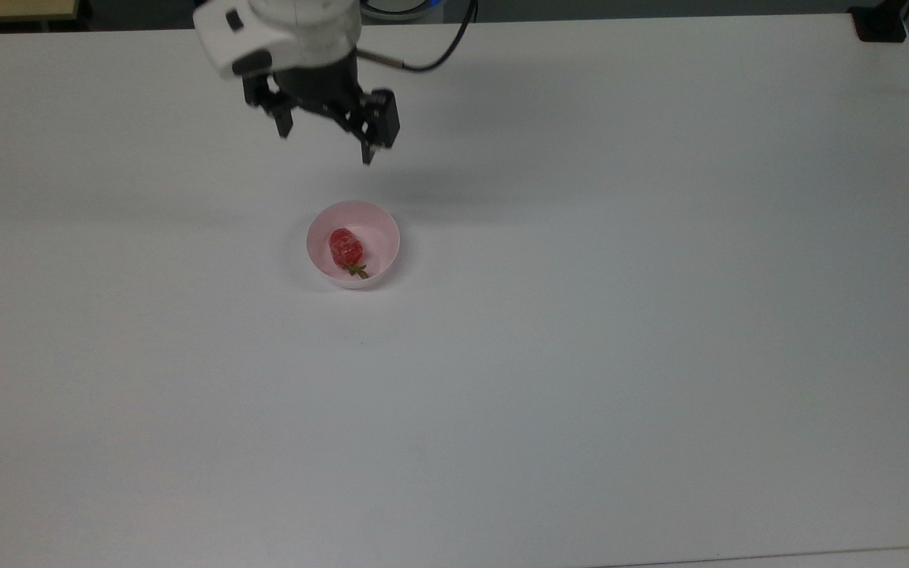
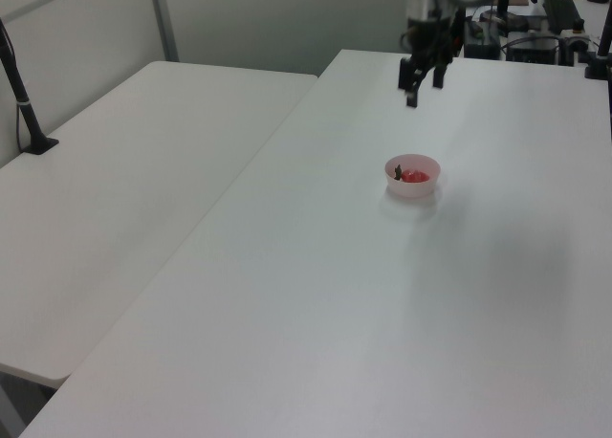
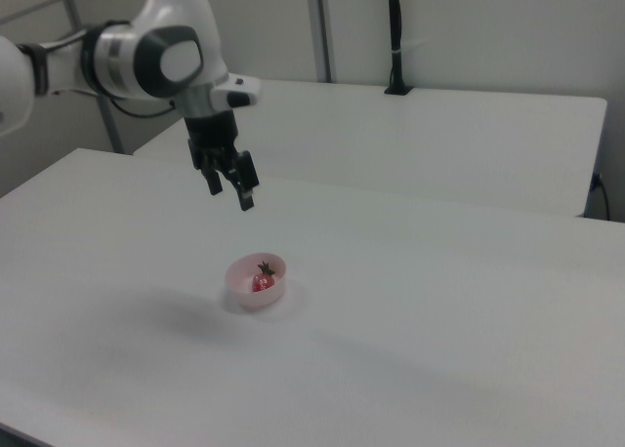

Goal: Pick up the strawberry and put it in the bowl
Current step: 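Open the gripper to release the strawberry and raise it away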

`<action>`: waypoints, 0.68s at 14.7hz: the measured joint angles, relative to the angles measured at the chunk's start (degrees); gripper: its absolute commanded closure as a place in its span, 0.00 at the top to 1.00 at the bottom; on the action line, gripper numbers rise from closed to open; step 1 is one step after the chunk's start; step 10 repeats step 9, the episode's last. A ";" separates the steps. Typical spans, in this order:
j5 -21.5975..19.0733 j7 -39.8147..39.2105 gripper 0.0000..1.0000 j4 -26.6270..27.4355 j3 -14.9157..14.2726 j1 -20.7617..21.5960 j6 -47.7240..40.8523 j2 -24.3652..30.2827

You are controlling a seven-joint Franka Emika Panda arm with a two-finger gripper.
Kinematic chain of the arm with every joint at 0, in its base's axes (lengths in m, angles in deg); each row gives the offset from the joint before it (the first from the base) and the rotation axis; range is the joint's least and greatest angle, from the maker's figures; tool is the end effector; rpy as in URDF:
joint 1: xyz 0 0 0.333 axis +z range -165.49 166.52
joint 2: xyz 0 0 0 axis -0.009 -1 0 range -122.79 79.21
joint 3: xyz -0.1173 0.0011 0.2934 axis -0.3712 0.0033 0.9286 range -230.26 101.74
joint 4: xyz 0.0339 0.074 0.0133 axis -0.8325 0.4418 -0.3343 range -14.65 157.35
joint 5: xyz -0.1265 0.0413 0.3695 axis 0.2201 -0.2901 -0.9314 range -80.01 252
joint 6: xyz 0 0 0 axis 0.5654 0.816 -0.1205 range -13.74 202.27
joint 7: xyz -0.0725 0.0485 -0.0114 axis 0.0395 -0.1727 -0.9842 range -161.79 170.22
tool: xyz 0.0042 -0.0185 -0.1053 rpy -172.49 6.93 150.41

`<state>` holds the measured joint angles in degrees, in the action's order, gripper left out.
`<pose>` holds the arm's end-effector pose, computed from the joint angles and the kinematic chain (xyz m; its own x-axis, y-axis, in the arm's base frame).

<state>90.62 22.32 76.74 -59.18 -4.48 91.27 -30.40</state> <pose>0.6093 -0.0086 0.5138 0.9565 -0.2909 0.0202 -0.2916 -0.9545 0.0617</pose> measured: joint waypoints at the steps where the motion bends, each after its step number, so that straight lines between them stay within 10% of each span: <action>1: 0.00 0.30 1.00 -0.04 -0.02 -0.03 -2.69 2.39; 10: 0.00 -9.26 1.00 0.07 -2.57 -0.09 -5.73 8.66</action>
